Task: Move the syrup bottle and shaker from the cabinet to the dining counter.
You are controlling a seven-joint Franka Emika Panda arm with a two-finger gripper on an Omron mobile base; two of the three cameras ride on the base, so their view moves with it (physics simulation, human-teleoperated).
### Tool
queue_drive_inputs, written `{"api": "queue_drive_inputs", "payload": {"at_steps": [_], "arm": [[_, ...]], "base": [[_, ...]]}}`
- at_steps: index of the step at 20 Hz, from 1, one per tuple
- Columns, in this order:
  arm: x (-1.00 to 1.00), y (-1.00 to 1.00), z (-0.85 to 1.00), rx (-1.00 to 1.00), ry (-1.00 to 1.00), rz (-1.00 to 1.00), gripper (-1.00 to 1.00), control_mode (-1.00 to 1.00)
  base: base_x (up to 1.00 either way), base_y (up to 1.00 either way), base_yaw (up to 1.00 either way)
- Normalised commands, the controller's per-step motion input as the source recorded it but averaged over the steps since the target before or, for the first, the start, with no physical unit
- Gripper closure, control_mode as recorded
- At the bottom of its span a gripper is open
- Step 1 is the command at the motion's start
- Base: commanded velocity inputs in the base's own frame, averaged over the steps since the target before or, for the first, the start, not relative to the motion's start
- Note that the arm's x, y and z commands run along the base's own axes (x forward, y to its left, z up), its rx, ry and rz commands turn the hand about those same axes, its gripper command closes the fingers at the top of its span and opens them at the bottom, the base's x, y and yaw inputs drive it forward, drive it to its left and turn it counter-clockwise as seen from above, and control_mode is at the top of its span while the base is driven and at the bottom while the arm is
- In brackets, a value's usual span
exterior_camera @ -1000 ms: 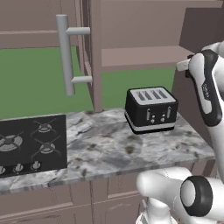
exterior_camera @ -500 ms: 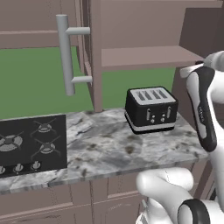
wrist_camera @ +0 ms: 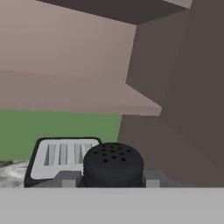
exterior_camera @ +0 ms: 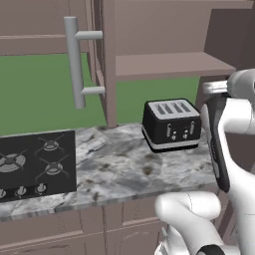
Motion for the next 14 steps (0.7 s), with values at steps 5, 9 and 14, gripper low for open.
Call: {"api": "queue_drive_inputs", "payload": {"at_steps": [5, 9, 14], "arm": [[-0.02, 0.0, -0.06, 0.02, -0.04, -0.21, 1.0, -1.0], [0.0, 0.0, -0.05, 0.0, 0.0, -0.12, 1.0, -1.0], [0.0, 0.0, -0.12, 0.0, 0.0, -0.01, 1.0, -1.0]], "base": [[0.0, 0.0, 0.0], [0.0, 0.0, 0.0], [0.0, 0.0, 0.0]]}}
